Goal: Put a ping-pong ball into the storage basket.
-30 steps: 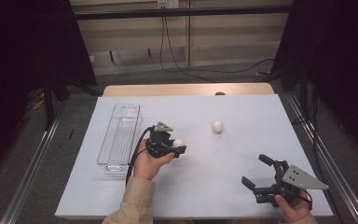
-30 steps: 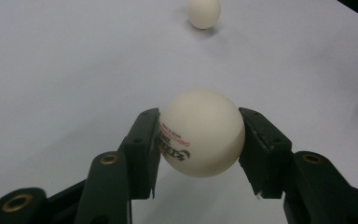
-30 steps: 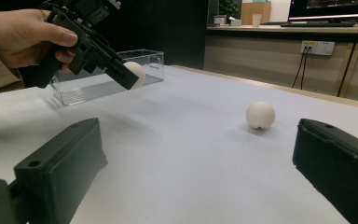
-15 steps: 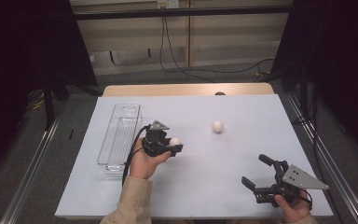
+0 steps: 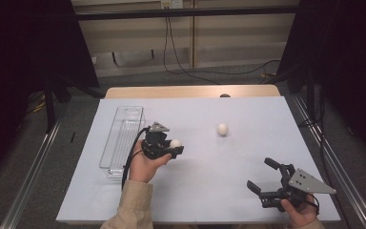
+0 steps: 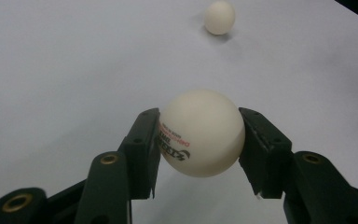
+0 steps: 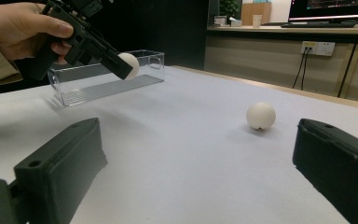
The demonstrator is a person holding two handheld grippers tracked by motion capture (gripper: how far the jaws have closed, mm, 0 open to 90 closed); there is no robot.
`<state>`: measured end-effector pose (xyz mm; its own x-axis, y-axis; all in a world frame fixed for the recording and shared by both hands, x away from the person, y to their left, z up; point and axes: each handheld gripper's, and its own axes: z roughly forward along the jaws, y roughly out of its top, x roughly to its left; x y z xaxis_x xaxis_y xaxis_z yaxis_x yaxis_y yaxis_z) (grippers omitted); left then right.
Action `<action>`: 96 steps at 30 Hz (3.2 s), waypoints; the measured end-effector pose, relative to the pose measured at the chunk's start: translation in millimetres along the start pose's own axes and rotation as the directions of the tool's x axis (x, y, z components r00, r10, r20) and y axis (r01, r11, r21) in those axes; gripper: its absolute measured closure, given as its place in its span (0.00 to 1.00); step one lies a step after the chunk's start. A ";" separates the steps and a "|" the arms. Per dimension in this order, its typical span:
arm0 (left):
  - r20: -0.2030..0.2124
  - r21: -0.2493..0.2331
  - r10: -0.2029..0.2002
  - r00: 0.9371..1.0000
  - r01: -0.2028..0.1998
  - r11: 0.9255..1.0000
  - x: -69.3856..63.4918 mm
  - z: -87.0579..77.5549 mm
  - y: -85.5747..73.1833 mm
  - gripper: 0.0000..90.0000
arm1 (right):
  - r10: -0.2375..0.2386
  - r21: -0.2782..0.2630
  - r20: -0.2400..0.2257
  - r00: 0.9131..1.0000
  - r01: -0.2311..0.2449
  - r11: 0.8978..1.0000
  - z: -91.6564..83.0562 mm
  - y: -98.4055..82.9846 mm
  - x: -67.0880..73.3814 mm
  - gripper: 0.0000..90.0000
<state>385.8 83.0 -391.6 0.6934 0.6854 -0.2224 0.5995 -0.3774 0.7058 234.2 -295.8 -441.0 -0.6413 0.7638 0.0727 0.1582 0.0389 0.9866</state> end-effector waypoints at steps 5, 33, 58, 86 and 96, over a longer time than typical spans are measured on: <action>-0.005 0.000 0.002 1.000 -0.002 1.000 3.2 -5.0 0.4 0.57 | -0.001 -0.001 0.000 1.000 0.001 1.000 0.0 0.1 0.1 0.01; -0.036 -0.013 -0.023 0.999 0.022 1.000 17.7 -23.6 -1.8 0.57 | 0.000 -0.002 0.000 1.000 0.000 1.000 0.0 0.5 0.1 0.01; -0.051 -0.012 -0.032 0.998 0.031 0.999 27.0 -34.8 -3.6 0.57 | -0.001 -0.003 -0.004 1.000 0.001 1.000 0.1 0.5 0.2 0.01; -0.071 -0.027 -0.049 0.996 0.047 0.999 35.6 -47.9 -5.9 0.57 | 0.001 -0.002 -0.005 1.000 -0.001 1.000 0.0 0.6 0.5 0.01; -0.075 -0.027 -0.046 0.996 0.044 0.999 38.4 -51.3 -6.8 0.57 | 0.000 -0.004 -0.006 1.000 -0.001 1.000 -0.1 0.7 0.4 0.01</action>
<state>387.9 143.8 -370.5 0.6331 0.7468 -0.2036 0.6185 -0.3299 0.7132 234.1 -295.5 -440.2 -0.6456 0.7601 0.0740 0.1555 0.0360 0.9872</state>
